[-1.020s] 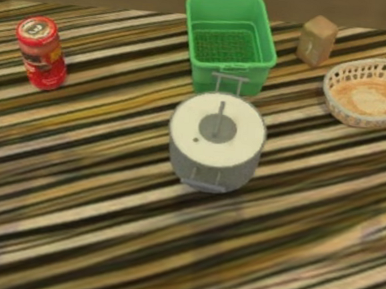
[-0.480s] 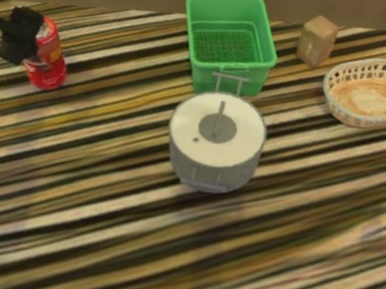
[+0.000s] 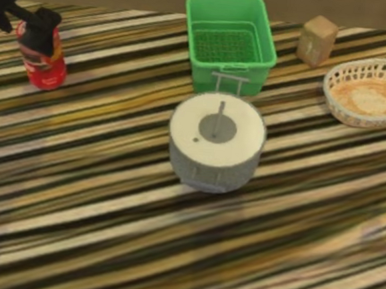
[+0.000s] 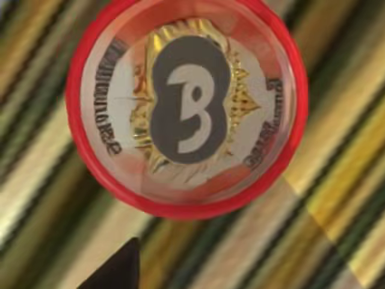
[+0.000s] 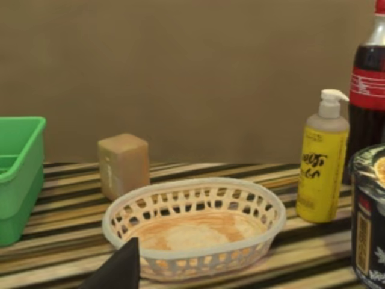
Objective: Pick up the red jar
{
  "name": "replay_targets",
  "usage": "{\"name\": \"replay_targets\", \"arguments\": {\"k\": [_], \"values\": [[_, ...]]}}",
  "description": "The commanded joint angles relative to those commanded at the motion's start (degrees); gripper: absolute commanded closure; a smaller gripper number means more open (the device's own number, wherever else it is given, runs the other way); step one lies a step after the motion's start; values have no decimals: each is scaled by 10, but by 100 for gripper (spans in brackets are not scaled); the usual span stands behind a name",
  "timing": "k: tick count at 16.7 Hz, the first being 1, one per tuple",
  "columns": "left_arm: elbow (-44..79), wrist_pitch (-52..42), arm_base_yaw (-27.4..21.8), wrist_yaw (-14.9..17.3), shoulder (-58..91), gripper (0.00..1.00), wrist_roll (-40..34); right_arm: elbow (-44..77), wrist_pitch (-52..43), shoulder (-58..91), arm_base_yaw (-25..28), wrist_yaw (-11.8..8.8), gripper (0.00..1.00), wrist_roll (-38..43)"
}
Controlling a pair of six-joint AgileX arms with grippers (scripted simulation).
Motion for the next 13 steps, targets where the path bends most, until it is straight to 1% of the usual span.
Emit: {"name": "replay_targets", "arguments": {"k": [3,6,8,13], "values": [[115,-30,6,-2,85,0,27,0,0,0,0,0,0,0],[190,-44,11,-5,134,0,43,0,0,0,0,0,0,0],[211,-48,13,-6,147,0,48,0,0,0,0,0,0,0],[210,-47,9,-6,146,0,47,0,0,0,0,0,0,0]]}}
